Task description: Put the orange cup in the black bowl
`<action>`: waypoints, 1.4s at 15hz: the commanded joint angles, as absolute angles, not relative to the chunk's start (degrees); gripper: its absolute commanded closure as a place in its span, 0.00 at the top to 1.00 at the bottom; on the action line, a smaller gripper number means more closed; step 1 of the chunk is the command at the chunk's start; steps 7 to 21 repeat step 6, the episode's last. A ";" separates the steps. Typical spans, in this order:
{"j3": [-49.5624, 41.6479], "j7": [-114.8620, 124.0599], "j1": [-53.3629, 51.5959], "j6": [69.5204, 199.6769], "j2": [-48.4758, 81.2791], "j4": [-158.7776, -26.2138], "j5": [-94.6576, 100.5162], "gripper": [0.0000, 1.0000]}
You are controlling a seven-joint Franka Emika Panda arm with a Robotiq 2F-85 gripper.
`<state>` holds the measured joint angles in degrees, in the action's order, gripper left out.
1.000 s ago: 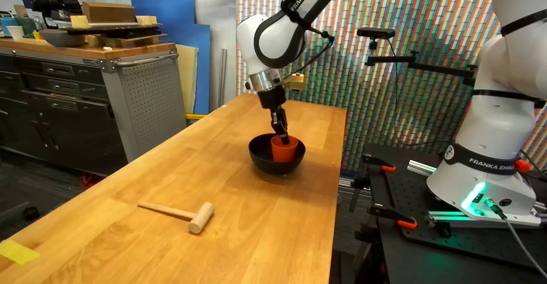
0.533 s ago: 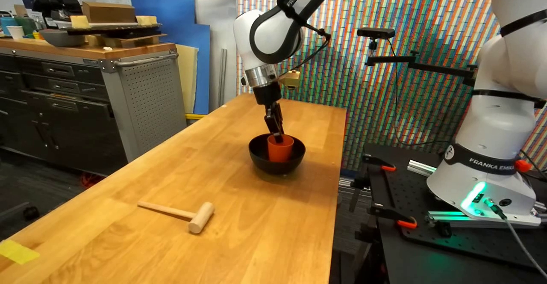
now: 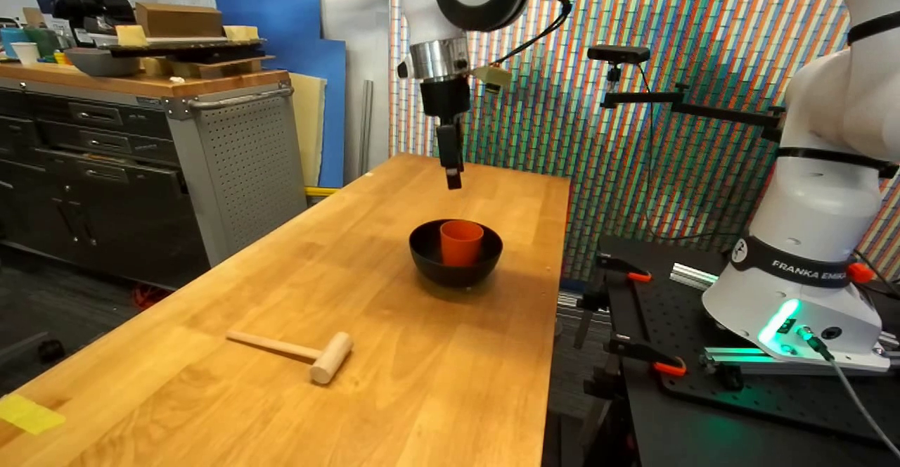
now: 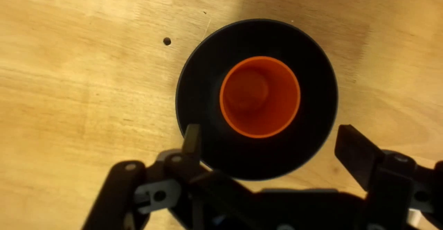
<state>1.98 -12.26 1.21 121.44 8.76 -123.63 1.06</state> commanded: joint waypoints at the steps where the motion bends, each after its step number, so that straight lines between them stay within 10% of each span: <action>1: 2.45 -13.91 0.08 120.40 -1.82 -129.07 0.86 1.00; 21: 1.89 -12.55 -0.42 120.22 0.35 -126.96 1.06 1.00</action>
